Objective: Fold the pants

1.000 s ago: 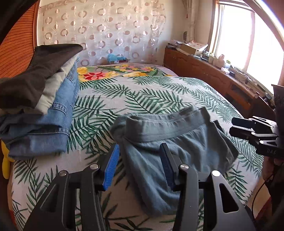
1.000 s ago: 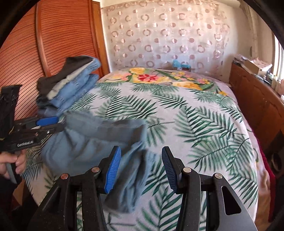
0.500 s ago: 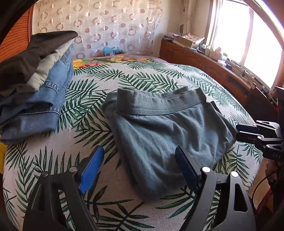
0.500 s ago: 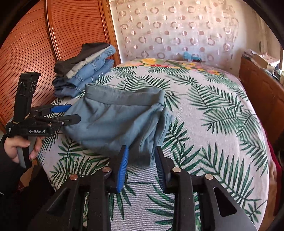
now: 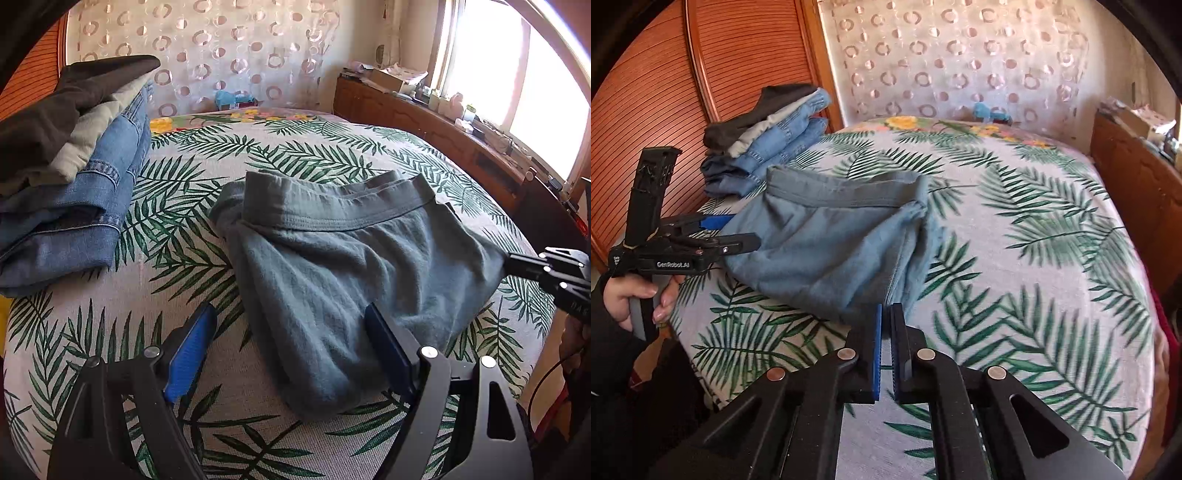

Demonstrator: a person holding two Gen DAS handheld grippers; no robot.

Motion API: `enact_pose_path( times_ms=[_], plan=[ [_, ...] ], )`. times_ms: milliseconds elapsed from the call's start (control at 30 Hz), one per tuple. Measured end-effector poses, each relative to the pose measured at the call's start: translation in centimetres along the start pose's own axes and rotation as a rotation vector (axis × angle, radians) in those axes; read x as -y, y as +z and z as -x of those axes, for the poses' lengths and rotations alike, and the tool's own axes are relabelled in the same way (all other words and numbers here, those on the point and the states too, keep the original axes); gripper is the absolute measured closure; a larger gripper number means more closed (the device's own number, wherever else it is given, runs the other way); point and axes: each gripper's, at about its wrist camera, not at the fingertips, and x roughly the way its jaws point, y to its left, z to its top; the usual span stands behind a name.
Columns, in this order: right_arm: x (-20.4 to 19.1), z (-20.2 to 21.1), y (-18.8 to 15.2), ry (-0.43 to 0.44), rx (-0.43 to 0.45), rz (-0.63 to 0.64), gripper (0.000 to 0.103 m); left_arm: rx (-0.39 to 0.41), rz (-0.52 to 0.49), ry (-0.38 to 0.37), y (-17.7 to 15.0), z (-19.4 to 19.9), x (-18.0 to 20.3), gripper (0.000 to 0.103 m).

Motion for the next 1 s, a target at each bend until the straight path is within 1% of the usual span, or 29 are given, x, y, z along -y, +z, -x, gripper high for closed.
enact_pose_path(
  times_ms=[100, 300, 500, 567, 600, 700, 767, 867, 1000],
  plan=[
    [0.5, 1.0, -0.2, -0.007, 0.021, -0.023, 0.1, -0.002, 0.001, -0.003, 0.0, 0.0, 0.0, 0.02],
    [0.1, 0.5, -0.6, 0.012, -0.008, -0.018, 0.1, 0.0, 0.003, -0.003, 0.0, 0.0, 0.0, 0.02],
    [0.1, 1.4, 0.4, 0.016, 0.03, -0.017, 0.1, 0.0, 0.004, -0.003, -0.1, 0.0, 0.0, 0.02],
    [0.1, 1.5, 0.8, 0.002, 0.039, -0.011, 0.092, 0.0, 0.004, -0.003, 0.0, 0.0, 0.0, 0.02],
    [0.2, 1.5, 1.0, -0.005, 0.041, -0.011, 0.09, 0.0, 0.005, -0.003, -0.1, 0.0, 0.0, 0.02],
    [0.1, 1.1, 1.8, -0.013, 0.044, -0.015, 0.076, 0.0, 0.005, -0.004, -0.1, 0.0, 0.0, 0.02],
    [0.0, 0.5, 2.3, -0.022, 0.043, -0.008, 0.058, 0.0, 0.005, -0.004, -0.1, 0.0, 0.0, 0.02],
    [-0.1, -1.1, 3.1, -0.026, 0.024, -0.005, 0.051, 0.001, 0.006, -0.004, -0.1, 0.0, 0.0, 0.02],
    [0.1, -3.4, 4.1, -0.014, -0.016, -0.014, 0.049, 0.001, 0.006, -0.004, -0.1, 0.0, 0.0, 0.02]
  ],
)
